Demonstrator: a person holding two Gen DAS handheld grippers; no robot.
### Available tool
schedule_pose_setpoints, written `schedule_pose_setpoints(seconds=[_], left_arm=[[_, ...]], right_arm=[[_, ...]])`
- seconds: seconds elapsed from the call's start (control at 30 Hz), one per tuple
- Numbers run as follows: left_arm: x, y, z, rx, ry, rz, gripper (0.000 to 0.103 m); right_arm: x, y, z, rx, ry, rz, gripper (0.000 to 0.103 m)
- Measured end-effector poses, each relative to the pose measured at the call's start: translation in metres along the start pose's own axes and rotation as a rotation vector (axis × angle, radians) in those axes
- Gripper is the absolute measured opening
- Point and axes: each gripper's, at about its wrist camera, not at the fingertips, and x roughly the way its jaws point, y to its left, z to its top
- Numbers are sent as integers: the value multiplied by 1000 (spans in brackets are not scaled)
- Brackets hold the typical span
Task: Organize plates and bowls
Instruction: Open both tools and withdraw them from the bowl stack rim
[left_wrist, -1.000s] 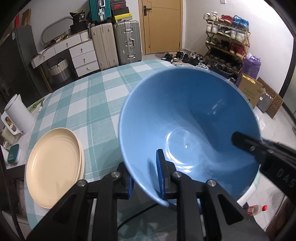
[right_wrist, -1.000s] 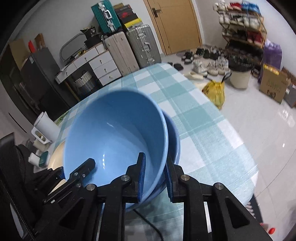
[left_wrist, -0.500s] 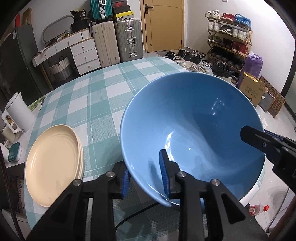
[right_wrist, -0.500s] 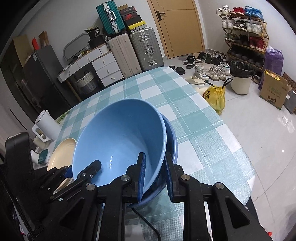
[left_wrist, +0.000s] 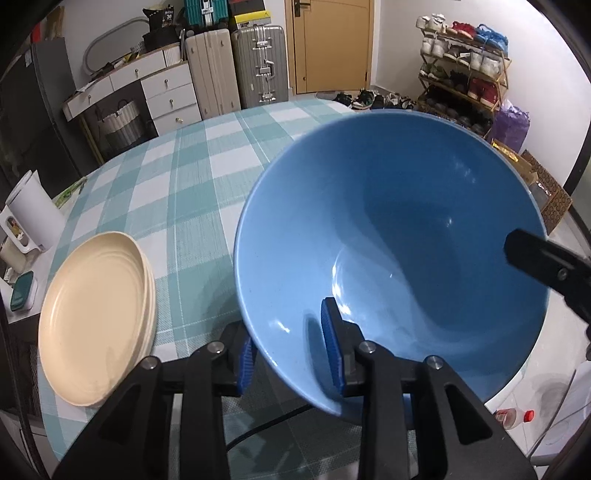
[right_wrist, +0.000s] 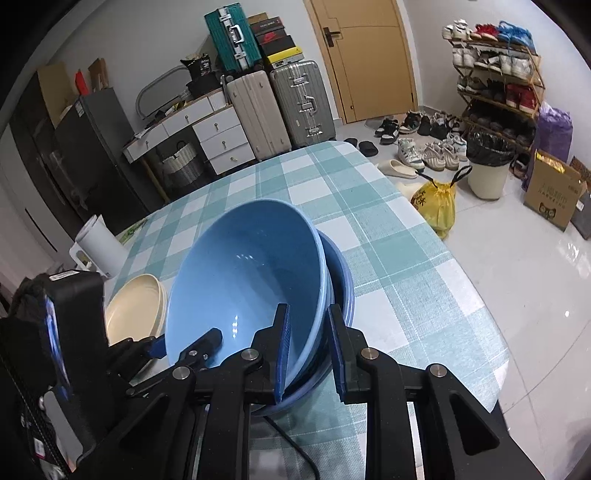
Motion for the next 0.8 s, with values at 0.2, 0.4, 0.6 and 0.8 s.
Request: schedule_pose_setpoints(seconds=[0.2, 0.4, 0.6, 0.8], left_arm=[[10, 1, -3, -21, 42, -47, 32], [18, 4, -6, -46, 70, -77, 34], [23, 2, -7, -19, 94, -68, 35], [25, 3, -6, -25, 106, -85, 35]], right_arm=[[-2, 0, 0, -7, -7, 12, 21], [2, 4, 7, -41, -2, 29, 21], [13, 1, 40, -84, -11, 32, 21], [51, 0, 64, -131, 121, 33, 21]])
